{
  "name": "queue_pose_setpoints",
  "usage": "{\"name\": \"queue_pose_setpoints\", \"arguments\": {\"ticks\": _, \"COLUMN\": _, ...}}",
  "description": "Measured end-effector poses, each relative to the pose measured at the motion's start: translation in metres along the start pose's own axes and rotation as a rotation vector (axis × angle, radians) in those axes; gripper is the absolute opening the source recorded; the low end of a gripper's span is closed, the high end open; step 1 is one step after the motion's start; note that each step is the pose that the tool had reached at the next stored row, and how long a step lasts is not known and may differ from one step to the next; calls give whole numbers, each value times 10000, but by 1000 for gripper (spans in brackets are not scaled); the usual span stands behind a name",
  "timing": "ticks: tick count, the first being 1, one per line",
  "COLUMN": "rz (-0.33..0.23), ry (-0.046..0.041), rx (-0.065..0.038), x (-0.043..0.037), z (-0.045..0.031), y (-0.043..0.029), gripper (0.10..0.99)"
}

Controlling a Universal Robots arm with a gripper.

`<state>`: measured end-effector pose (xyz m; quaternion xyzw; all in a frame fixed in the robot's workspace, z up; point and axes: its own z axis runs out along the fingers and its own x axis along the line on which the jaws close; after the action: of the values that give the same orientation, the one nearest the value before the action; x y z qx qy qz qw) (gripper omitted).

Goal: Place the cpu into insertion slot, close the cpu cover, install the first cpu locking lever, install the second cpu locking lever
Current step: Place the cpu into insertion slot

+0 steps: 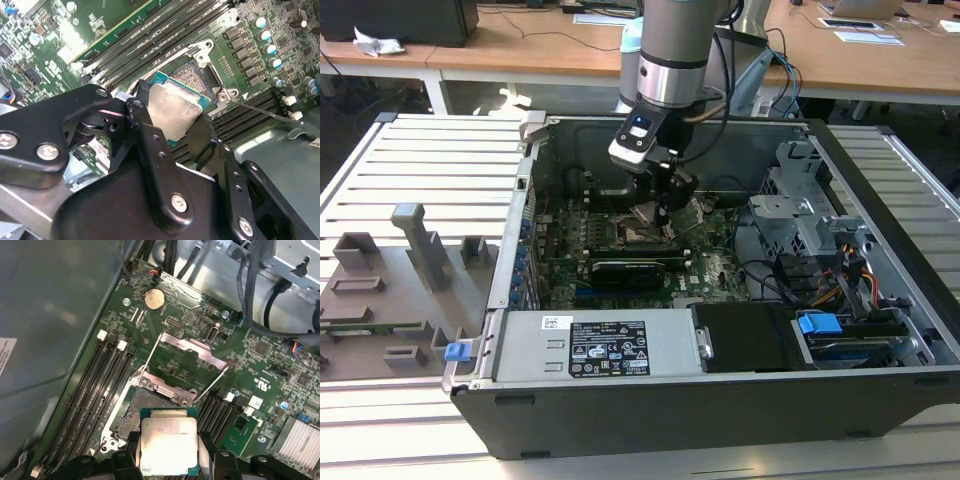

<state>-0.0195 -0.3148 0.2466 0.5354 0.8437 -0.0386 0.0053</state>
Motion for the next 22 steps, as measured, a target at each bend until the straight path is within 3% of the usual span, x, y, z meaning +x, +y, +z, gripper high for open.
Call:
{"name": "queue_pose_setpoints", "arguments": {"ticks": 10, "rz": 1692, "ry": -100, "rx": 179, "x": 0, "z": 2, "y": 1, "gripper": 541}}
{"name": "queue_pose_setpoints", "arguments": {"ticks": 15, "rz": 2836, "ry": -169, "rx": 301, "x": 0, "z": 3, "y": 1, "gripper": 541}}
{"name": "queue_pose_setpoints", "arguments": {"ticks": 22, "rz": 4138, "ry": -106, "rx": 397, "x": 0, "z": 10, "y": 2, "gripper": 541}}
